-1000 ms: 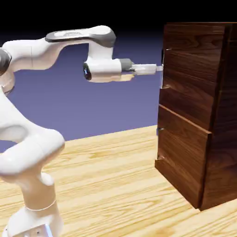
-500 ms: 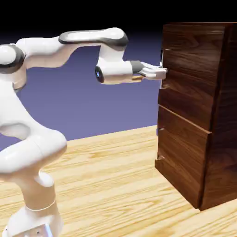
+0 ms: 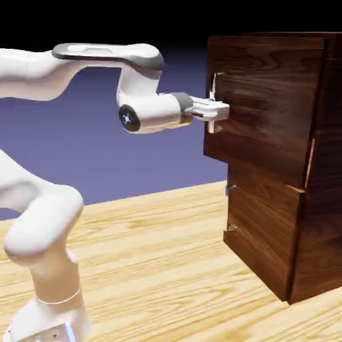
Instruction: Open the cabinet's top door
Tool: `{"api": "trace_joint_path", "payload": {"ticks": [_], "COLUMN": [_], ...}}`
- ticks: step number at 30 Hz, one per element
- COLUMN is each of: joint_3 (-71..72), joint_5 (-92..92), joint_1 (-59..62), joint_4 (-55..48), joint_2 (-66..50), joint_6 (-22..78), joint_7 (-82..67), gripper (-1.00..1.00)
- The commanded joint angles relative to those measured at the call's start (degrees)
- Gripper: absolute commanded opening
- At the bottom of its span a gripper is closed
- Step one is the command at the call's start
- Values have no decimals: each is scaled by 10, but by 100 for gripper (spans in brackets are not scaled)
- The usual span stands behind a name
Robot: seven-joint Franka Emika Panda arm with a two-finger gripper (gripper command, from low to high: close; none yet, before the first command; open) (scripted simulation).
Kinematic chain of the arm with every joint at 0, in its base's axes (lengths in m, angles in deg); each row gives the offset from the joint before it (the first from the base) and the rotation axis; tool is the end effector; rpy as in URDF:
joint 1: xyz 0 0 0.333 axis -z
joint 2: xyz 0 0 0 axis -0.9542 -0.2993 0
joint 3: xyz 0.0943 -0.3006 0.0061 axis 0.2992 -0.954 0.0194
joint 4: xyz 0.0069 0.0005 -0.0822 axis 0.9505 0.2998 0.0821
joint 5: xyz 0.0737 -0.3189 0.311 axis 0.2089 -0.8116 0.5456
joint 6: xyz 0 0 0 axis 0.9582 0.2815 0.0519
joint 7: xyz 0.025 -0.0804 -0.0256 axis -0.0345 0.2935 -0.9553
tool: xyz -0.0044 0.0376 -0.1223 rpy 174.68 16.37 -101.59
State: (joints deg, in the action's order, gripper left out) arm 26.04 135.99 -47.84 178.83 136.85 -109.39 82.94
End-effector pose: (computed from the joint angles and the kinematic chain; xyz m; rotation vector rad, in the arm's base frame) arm 0.4461 0.0540 0.5415 0.3475 1.6063 0.8827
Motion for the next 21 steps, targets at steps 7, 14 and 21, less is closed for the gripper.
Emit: {"api": "trace_joint_path", "payload": {"ticks": [7,14,21], "joint_3": [-142,-285,-430], "joint_5": [-172,-345,-502], "joint_1": [-59,-63,-57], "joint_4": [82,115,86], "joint_2": [56,78,35], "joint_6": [130,285,456], "joint_7": [65,98,97], "gripper": [-100,-100,-100]}}
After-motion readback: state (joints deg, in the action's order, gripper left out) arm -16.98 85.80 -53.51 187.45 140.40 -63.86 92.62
